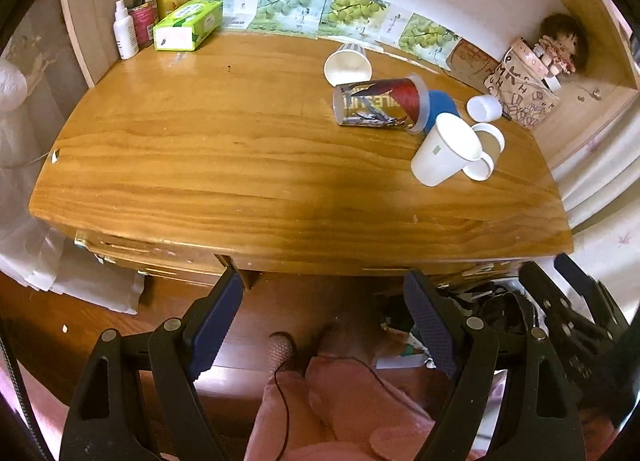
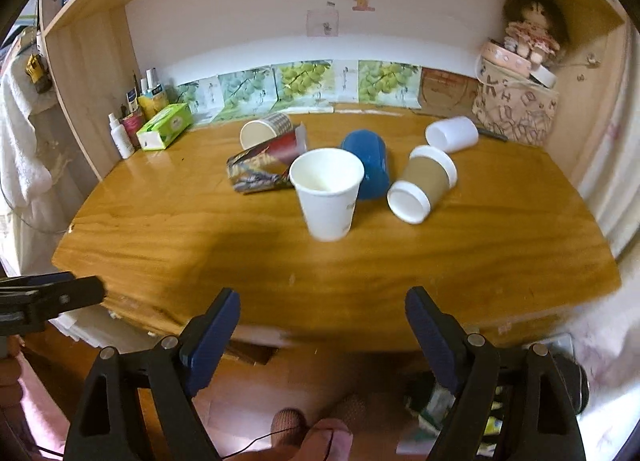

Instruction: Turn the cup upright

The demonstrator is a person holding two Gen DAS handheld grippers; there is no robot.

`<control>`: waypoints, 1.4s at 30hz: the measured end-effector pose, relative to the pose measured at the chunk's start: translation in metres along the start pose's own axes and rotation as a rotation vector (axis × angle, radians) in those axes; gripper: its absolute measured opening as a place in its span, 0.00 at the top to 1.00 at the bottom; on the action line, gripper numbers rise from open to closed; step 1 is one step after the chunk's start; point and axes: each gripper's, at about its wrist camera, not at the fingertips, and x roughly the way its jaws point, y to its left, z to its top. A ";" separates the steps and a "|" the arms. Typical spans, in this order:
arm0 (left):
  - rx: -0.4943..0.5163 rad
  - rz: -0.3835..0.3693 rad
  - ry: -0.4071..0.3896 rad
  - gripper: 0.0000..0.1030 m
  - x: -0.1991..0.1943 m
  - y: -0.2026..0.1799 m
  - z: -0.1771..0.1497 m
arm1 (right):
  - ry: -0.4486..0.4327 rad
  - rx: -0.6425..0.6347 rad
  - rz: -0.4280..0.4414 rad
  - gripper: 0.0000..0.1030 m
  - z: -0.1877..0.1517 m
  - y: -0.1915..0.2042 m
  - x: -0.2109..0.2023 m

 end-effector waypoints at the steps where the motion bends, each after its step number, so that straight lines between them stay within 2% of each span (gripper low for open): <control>1: 0.003 0.016 -0.007 0.17 -0.003 -0.002 -0.001 | 0.009 0.006 -0.010 0.17 -0.001 0.001 -0.008; 5: 0.017 0.036 -0.042 0.16 -0.020 -0.017 -0.001 | 0.012 0.015 -0.001 0.17 0.000 0.001 -0.039; 10: 0.018 0.031 -0.135 0.16 -0.057 -0.041 0.003 | -0.007 0.056 0.034 0.17 0.009 -0.007 -0.079; 13: 0.020 0.008 -0.195 0.13 -0.080 -0.055 0.005 | -0.027 0.092 0.040 0.17 0.015 -0.016 -0.102; 16: 0.010 0.027 -0.264 0.10 -0.099 -0.065 0.008 | -0.053 0.120 0.063 0.17 0.020 -0.025 -0.122; 17: 0.006 0.025 -0.279 0.06 -0.103 -0.066 0.009 | -0.063 0.126 0.071 0.17 0.021 -0.029 -0.127; 19: -0.008 0.009 -0.314 0.05 -0.113 -0.070 0.011 | -0.075 0.139 0.069 0.17 0.022 -0.035 -0.136; 22: -0.003 0.024 -0.361 0.05 -0.123 -0.076 0.012 | -0.099 0.173 0.092 0.16 0.022 -0.044 -0.147; 23: 0.004 0.038 -0.378 0.05 -0.126 -0.078 0.012 | -0.106 0.181 0.097 0.13 0.022 -0.047 -0.149; 24: 0.009 0.047 -0.391 0.05 -0.127 -0.080 0.011 | -0.119 0.196 0.097 0.02 0.022 -0.049 -0.151; 25: 0.011 0.047 -0.401 0.05 -0.128 -0.082 0.011 | -0.130 0.207 0.095 0.00 0.022 -0.051 -0.153; 28: 0.014 0.067 -0.423 0.01 -0.128 -0.084 0.008 | -0.166 0.202 0.084 0.00 0.023 -0.050 -0.156; 36: 0.020 0.118 -0.544 0.01 -0.138 -0.090 -0.004 | -0.279 0.140 0.056 0.00 0.021 -0.042 -0.166; 42: 0.031 0.168 -0.595 0.01 -0.143 -0.094 0.000 | -0.321 0.125 0.071 0.00 0.025 -0.043 -0.166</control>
